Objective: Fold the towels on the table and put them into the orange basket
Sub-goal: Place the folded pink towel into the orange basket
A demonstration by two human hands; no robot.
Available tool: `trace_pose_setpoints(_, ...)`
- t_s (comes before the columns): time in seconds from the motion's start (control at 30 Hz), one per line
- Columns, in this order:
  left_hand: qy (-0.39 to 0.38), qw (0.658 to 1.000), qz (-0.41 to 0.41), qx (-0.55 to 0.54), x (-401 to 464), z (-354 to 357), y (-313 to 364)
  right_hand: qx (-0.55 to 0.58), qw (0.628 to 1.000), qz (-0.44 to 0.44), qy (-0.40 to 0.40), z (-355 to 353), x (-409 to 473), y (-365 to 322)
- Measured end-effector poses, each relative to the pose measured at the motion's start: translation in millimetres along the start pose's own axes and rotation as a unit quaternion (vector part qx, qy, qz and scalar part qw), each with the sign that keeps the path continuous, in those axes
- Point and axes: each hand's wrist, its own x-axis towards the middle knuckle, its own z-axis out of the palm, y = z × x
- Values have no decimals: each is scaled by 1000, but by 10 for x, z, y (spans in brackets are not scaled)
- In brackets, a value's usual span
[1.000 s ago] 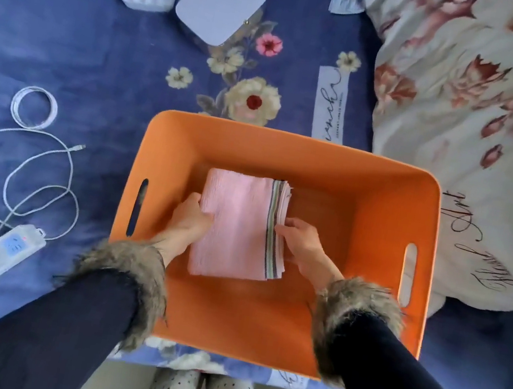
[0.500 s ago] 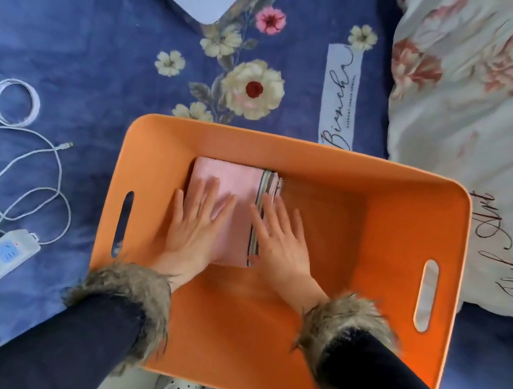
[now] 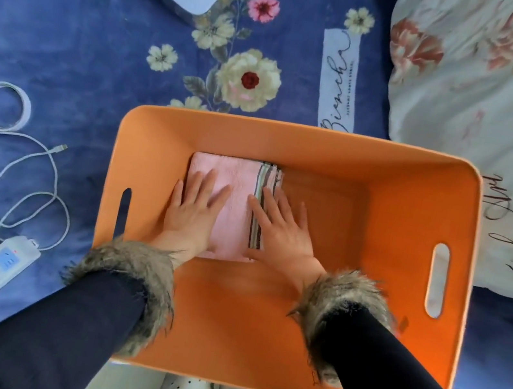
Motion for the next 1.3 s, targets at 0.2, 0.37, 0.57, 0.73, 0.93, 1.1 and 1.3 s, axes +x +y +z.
trace_pose_setpoints(0.2,66,984,61,-157,-651,-381,214,139,982,122,42,-384,-826,-126)
trace_pose_setpoints(0.37,103,961,121,-227,-1292,-840,384,171,953,204,142,-805,-1668,-236)
trace_pose_setpoints(0.57,176,940,261,-132,-1948,-1252,734,172,903,303,252,-992,-2710,-389)
trace_pose_setpoints(0.73,185,892,413,14,-2364,-1328,1073,220,816,441,301,-632,-3512,-720)
trace_pose_setpoints(0.93,167,804,555,131,-2999,-1095,1618,265,691,587,327,-2,-4497,-1360)
trace_pose_setpoints(1.1,139,701,677,177,-3859,-618,2086,306,556,690,347,579,-5332,-2173)
trace_pose_setpoints(1.3,103,563,796,194,-5081,238,2203,338,395,774,361,1265,-6028,-3448)
